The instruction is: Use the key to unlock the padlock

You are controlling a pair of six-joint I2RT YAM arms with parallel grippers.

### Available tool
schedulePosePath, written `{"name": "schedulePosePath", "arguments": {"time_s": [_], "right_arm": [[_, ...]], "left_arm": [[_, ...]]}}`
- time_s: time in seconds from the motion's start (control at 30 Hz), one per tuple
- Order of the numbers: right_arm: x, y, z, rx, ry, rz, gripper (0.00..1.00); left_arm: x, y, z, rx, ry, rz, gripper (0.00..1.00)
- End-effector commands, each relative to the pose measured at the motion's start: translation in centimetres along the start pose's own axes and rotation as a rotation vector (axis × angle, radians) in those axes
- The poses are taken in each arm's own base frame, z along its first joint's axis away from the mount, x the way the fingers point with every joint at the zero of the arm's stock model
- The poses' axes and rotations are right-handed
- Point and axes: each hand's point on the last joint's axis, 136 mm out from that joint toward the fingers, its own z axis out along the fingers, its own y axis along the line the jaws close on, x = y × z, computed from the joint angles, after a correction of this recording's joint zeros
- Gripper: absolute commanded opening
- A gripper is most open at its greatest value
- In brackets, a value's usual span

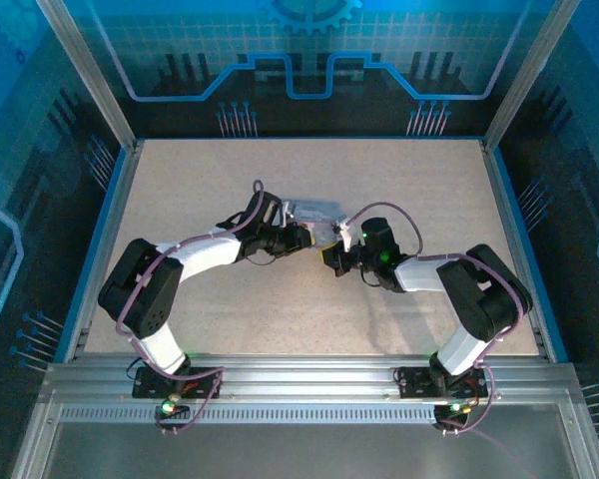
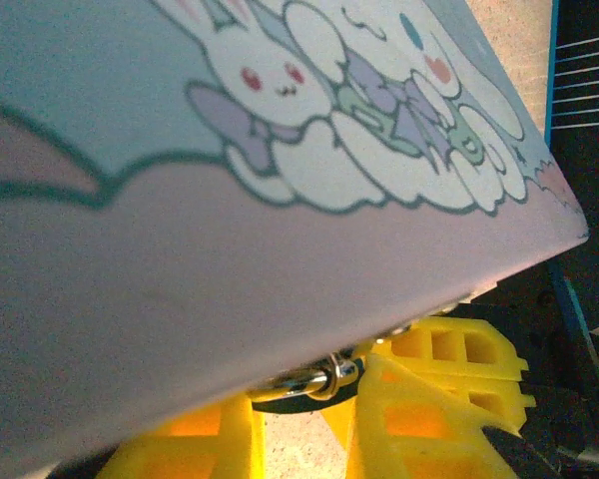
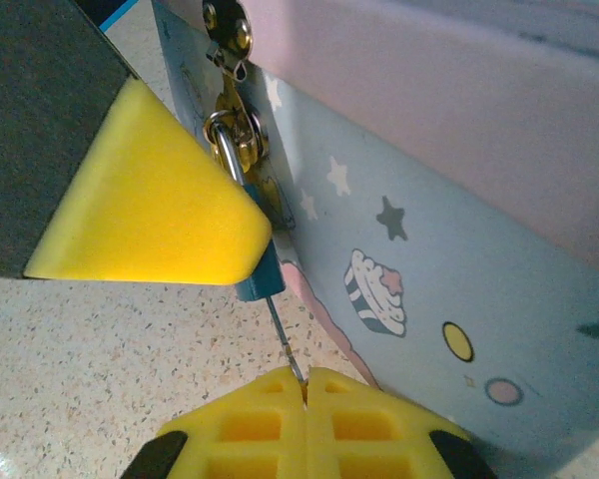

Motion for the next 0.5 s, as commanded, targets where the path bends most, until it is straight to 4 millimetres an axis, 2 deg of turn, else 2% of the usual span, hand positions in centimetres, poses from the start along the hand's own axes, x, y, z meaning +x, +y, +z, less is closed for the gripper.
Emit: {"name": "schedulePosePath", "arguments": {"time_s": [0.0,0.17,0.3,0.47], "right_arm": [[-4.3,0.9,-0.2,-0.011,-0.127,-0.096,0.00],[-3.6,1.6,0.8,-0.021,-0.102,-0.107,0.00],[-3.0,1.4,0.9,-0.014,-0.089,-0.100,0.00],[-4.2,1.3,0.8,0.004,-0.126,-0.100,0.00]], "left_arm": [[1.1,-2.3,-0.7,0.058,0.053,0.044,0.15],[1.0,-2.5,-0.8,0.060,0.052,0.046,0.14],[1.0,-2.5,-0.8,0.060,0.052,0.048,0.14],[1.2,-2.3,-0.8,0.058,0.054,0.046,0.14]]}}
